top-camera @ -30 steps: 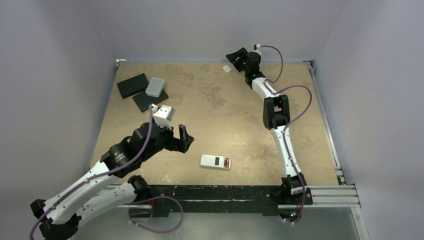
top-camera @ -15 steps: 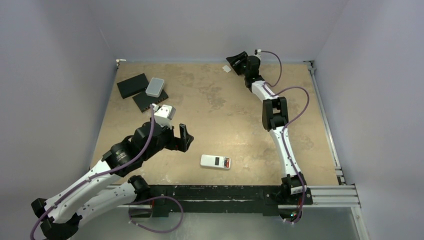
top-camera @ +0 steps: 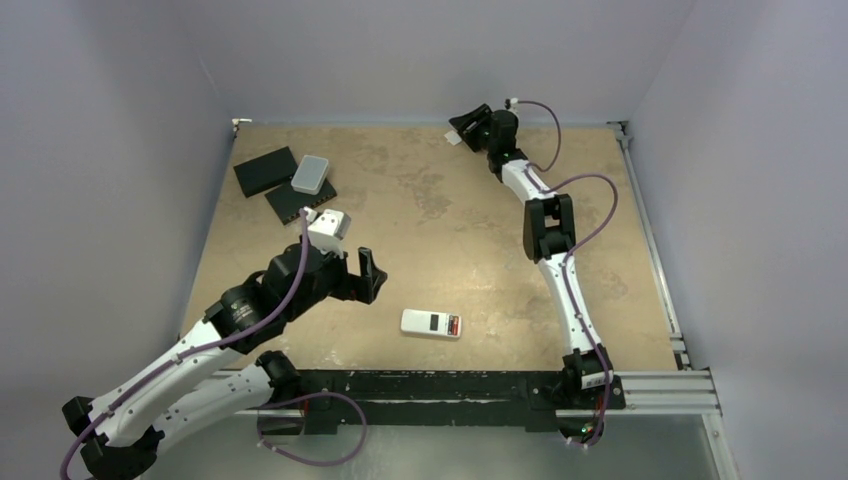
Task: Load the batteries into the remote control
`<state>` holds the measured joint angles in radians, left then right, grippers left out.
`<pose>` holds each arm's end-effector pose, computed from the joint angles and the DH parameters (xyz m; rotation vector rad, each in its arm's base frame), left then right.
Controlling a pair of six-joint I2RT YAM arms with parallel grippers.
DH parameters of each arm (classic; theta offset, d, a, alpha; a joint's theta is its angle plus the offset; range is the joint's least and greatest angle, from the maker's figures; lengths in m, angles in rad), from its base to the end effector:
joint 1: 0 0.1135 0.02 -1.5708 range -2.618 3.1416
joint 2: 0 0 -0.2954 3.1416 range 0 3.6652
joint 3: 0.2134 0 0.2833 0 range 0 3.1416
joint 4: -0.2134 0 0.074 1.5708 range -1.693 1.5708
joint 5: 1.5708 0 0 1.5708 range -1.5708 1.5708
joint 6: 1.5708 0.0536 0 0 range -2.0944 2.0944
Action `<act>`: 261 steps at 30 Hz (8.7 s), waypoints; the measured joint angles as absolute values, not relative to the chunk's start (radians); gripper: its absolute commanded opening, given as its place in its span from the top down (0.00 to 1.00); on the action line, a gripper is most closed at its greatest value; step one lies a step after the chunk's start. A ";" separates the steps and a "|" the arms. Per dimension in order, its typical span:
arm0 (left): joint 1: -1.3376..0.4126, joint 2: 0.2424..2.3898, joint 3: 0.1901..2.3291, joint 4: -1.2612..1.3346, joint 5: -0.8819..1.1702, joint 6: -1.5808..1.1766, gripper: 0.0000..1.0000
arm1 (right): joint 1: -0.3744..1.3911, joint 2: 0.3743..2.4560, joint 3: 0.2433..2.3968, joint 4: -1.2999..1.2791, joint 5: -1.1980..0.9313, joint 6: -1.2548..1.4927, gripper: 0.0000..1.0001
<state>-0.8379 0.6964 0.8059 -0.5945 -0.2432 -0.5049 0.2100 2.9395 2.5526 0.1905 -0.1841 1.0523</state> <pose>0.1257 -0.1203 0.3341 0.1941 2.0829 -0.5835 0.6950 0.1582 0.0992 0.6413 1.7814 1.0549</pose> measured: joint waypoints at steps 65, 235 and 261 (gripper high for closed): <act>-0.838 0.591 0.805 -0.600 -0.232 -0.505 0.01 | 0.561 2.144 1.281 0.249 -0.618 0.661 0.44; -0.838 0.603 0.804 -0.592 -0.186 -0.504 0.01 | 0.794 1.946 1.277 -0.310 -0.086 -0.236 0.33; -0.838 0.603 0.804 -0.592 -0.186 -0.504 0.01 | 0.802 1.946 1.277 -0.316 -0.068 -0.220 0.59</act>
<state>-0.8379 0.6025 0.8040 -0.5922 -0.1860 -0.5037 0.8017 1.9457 1.2770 -0.3157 -0.0681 -0.2203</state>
